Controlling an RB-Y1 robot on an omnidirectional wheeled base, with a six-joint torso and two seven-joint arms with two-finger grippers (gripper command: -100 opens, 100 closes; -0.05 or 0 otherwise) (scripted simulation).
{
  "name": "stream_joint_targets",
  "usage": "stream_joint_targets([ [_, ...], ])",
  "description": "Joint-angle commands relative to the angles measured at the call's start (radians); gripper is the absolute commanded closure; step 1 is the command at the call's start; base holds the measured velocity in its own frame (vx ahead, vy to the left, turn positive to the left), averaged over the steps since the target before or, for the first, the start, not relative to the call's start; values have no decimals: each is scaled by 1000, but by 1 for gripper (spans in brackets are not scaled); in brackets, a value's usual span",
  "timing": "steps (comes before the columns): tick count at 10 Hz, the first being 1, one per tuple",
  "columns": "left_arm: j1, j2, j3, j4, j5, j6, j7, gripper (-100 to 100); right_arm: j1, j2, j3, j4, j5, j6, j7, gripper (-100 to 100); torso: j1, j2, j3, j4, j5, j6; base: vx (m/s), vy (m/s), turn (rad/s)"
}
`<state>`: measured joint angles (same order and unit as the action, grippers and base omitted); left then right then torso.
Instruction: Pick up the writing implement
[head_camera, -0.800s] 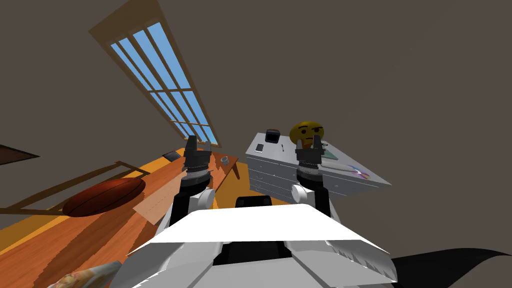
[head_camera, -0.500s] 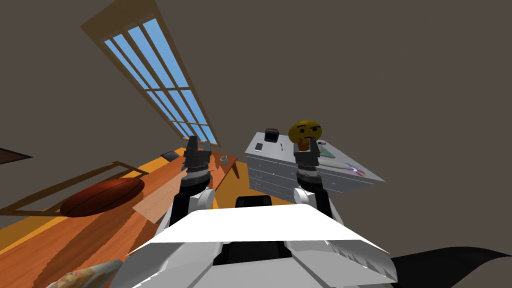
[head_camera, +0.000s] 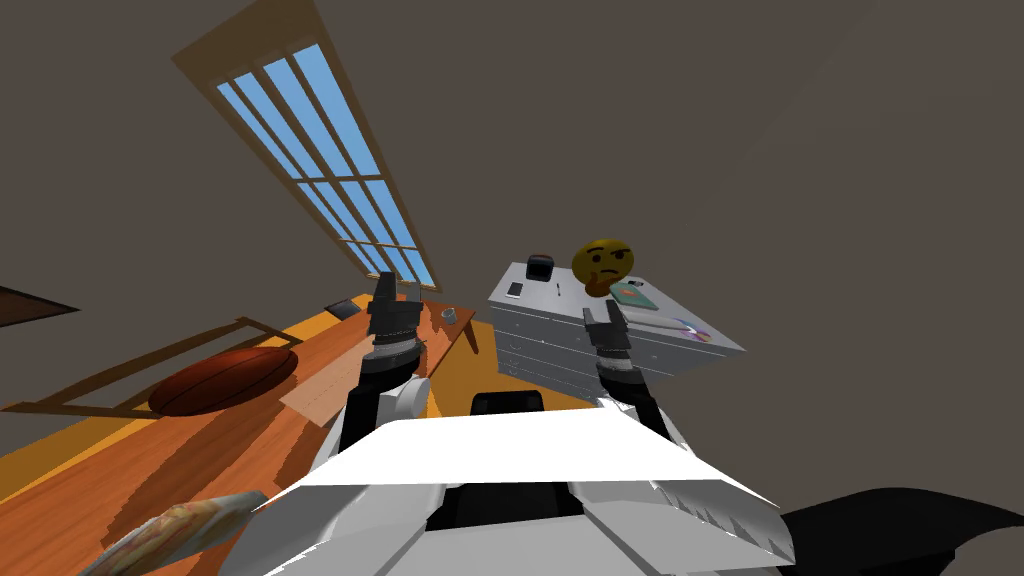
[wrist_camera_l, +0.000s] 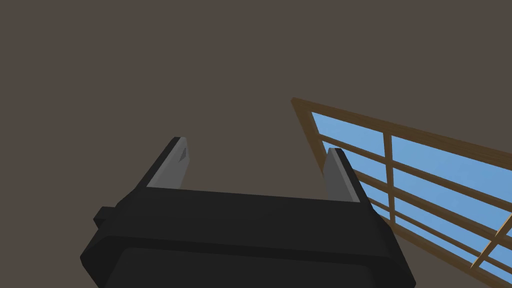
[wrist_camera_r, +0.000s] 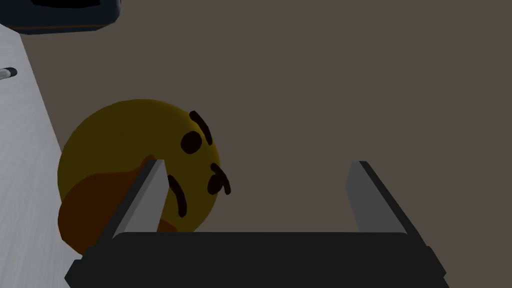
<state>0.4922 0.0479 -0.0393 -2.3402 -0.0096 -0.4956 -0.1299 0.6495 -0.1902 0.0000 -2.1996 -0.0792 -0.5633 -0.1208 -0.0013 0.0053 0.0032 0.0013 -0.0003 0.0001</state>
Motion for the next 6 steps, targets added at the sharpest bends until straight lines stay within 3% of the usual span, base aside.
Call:
stream_joint_targets([
  [1, 0, 0, 0, 0, 0, 0, 0, 0, 46, -32, -6, 29, -13, -6, -16, -100, 0, 0, 0, 0, 0, 0, -51, -12, 34],
  [2, 0, 0, 0, 0, 0, 0, 0, 0, 46, -32, -6, 29, -13, -6, -16, -100, 0, -1, -1, 0, 0, 0, -36, -13, 25],
  [4, 0, 0, 0, 0, 0, 0, 0, 0, 123, -81, -13, 100, -28, -38, -43, -100, 1, -2, -1, -1, 0, 0, -39, -2, 84],
  [5, 0, 0, 0, 0, 0, 0, 0, 0, 123, -81, -13, 110, -28, -38, -43, -100, 1, -2, -1, -1, 0, 0, -35, 0, 46],
  [6, 0, 0, 0, 0, 0, 0, 0, 0, 162, -105, -18, 146, -35, -55, -58, -100, 1, -3, -2, -1, 0, 0, -31, 9, 97],
])
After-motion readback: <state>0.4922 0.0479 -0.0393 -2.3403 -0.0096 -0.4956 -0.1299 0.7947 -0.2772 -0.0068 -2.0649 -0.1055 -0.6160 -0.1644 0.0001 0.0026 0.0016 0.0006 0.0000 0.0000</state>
